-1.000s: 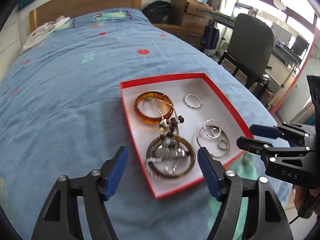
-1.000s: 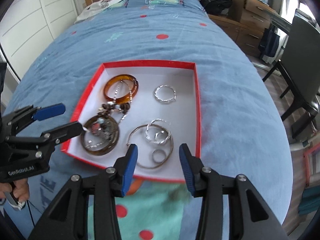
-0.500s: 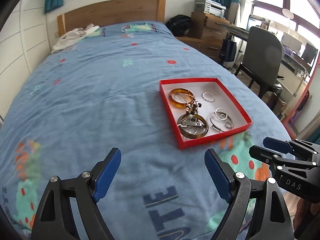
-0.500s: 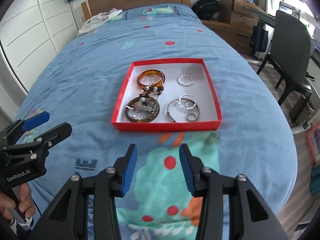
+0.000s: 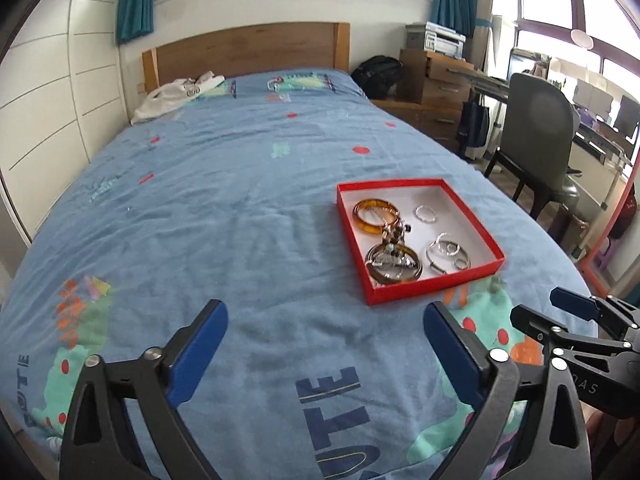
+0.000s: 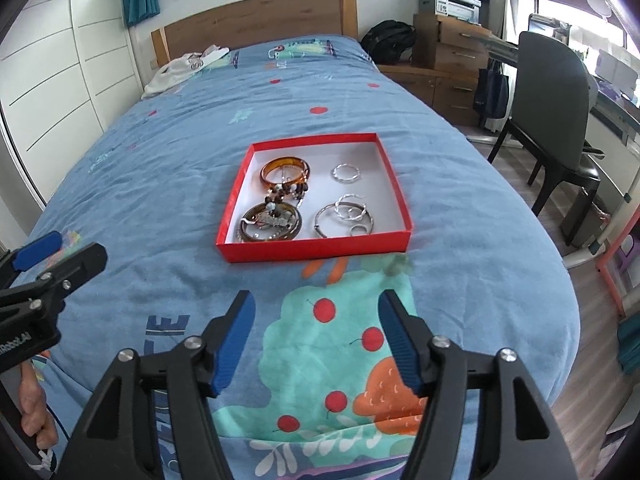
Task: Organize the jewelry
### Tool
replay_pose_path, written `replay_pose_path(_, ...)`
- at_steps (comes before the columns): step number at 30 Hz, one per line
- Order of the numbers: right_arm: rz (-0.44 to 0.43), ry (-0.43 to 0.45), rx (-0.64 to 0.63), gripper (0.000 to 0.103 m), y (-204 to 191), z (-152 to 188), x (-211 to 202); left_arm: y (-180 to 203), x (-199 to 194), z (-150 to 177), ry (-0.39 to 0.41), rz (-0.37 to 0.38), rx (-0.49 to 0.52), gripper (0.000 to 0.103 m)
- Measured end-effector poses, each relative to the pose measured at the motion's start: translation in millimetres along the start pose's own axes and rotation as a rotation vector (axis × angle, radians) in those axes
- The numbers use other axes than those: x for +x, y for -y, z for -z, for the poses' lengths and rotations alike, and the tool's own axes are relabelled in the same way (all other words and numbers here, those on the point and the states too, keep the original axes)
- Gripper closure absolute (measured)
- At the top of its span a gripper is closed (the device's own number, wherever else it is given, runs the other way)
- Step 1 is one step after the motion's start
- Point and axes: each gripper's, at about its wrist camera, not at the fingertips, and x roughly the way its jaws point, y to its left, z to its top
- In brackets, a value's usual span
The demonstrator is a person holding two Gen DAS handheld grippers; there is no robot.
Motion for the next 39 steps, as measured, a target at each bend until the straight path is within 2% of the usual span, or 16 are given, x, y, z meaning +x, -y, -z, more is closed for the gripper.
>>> replay_pose_path(10,0.007,0.035,0.025,0.035,16,-4,6,10,11,0,-0.016,0.008,0.01,0.003)
replay_pose_path(21,-0.01,0.003,0.057,0.035,26,0,26,14,31,2,-0.047,0.002,0.017,0.003)
replay_pose_path(39,-0.045,-0.033,0.041,0.035,22,-2,54,8,58,5,-0.099,0.004,-0.01,0.003)
